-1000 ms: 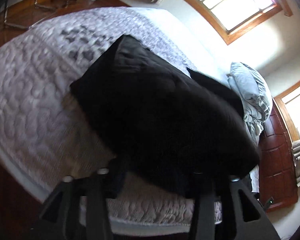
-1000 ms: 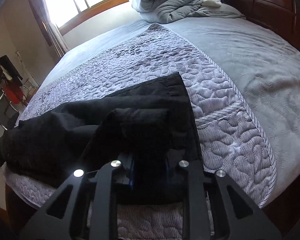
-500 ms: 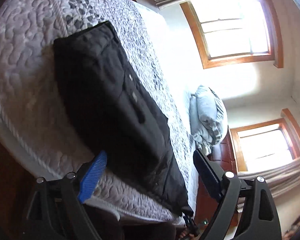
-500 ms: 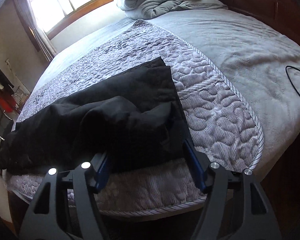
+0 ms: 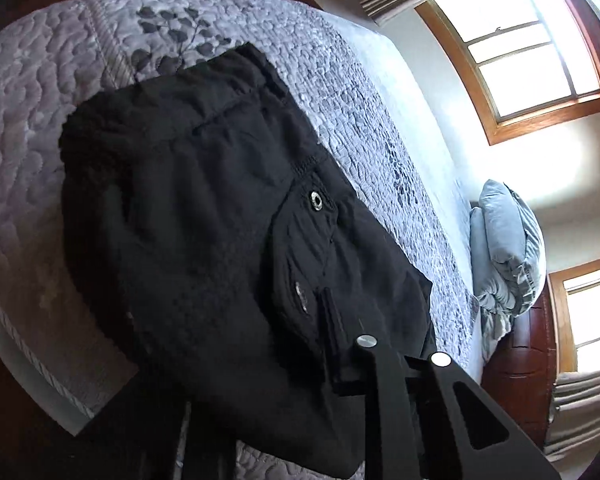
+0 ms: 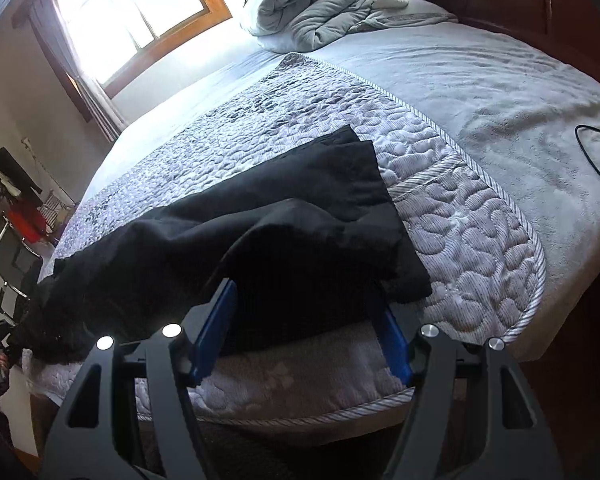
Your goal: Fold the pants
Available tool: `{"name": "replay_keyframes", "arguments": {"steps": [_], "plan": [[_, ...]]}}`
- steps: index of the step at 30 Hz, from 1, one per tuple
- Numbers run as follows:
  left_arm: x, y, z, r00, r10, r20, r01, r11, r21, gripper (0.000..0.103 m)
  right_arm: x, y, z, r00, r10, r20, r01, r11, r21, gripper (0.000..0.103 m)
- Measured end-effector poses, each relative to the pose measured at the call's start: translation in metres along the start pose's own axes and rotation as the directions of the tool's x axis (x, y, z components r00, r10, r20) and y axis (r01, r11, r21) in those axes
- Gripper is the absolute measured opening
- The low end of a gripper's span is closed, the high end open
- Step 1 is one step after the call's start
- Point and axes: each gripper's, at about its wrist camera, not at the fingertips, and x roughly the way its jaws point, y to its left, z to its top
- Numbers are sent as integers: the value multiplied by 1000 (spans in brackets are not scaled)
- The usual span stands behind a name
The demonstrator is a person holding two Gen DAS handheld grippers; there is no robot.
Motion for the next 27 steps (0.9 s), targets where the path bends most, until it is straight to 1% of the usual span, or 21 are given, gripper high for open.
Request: {"name": "replay_keyframes", "arguments": {"steps": [1, 3, 4, 5, 6, 7, 9, 10, 12, 13, 14, 15, 16, 18, 19, 21, 23, 24, 26, 27], "plan": [[-2, -5, 3, 1000, 4, 21, -4, 1000, 17, 11, 1, 2, 1, 1000, 8, 1, -8, 1000, 5, 68], [-13, -29, 13, 996, -23, 87, 16, 997, 82, 9, 4, 9, 3, 1000, 21, -2, -21, 1000, 10, 68], [-23, -50, 14, 990, -48, 136, 26, 986, 162, 9, 5, 12, 3, 1000, 27, -3, -27, 1000, 5, 68], [-34, -66, 12, 983, -68, 173, 25, 971, 238, 9, 5, 14, 3, 1000, 28, 0, -28, 1000, 4, 68], [-43, -82, 8, 975, -87, 204, 19, 949, 315, 9, 5, 16, 3, 1000, 31, 2, -31, 999, 8, 68], [-53, -95, -2, 966, -104, 235, 3, 919, 394, 9, 5, 16, 3, 999, 37, 2, -37, 999, 14, 68], [-58, -97, -10, 960, -98, 263, -27, 900, 435, 9, 4, 17, 3, 999, 46, 8, -47, 999, 26, 68], [-55, -88, -11, 961, -72, 268, -55, 898, 436, 9, 3, 16, 2, 999, 45, 8, -45, 999, 30, 68], [-29, -54, -5, 969, 49, 242, -141, 914, 381, 10, 3, 11, 3, 999, 44, 5, -44, 998, 52, 67], [-10, -32, -4, 971, 133, 197, -196, 915, 351, 10, 2, 7, 4, 999, 47, 0, -47, 996, 75, 67], [5, -14, -7, 972, 176, 159, -221, 915, 338, 11, -1, 2, 4, 999, 50, -1, -50, 993, 109, 67], [19, 0, -11, 968, 208, 137, -243, 912, 329, 12, -6, -4, 4, 998, 59, 7, -60, 987, 152, 67], [24, 6, -16, 967, 204, 151, -244, 914, 326, 12, -10, -8, 4, 998, 66, 13, -67, 981, 182, 68], [27, 4, -22, 961, 197, 193, -253, 908, 334, 13, -24, -18, 2, 994, 99, 41, -106, 959, 262, 74], [28, 3, -24, 956, 205, 208, -267, 902, 338, 15, -29, -21, 1, 992, 117, 48, -126, 947, 295, 75], [31, -1, -26, 954, 210, 214, -274, 903, 331, 16, -32, -24, -2, 985, 170, 31, -170, 922, 347, 76], [28, -7, -32, 953, 217, 213, -279, 902, 331, 18, -27, -25, -5, 979, 204, 2, -189, 900, 394, 76], [25, -8, -33, 951, 224, 214, -287, 897, 335, 19, -21, -25, -6, 977, 211, -20, -184, 889, 419, 76], [16, -15, -39, 945, 234, 226, -303, 887, 348, 26, -8, -29, -9, 973, 228, -36, -185, 866, 464, 76], [4, -17, -42, 945, 231, 231, -302, 886, 353, 29, -2, -32, -10, 973, 230, -39, -182, 853, 489, 76]]}}
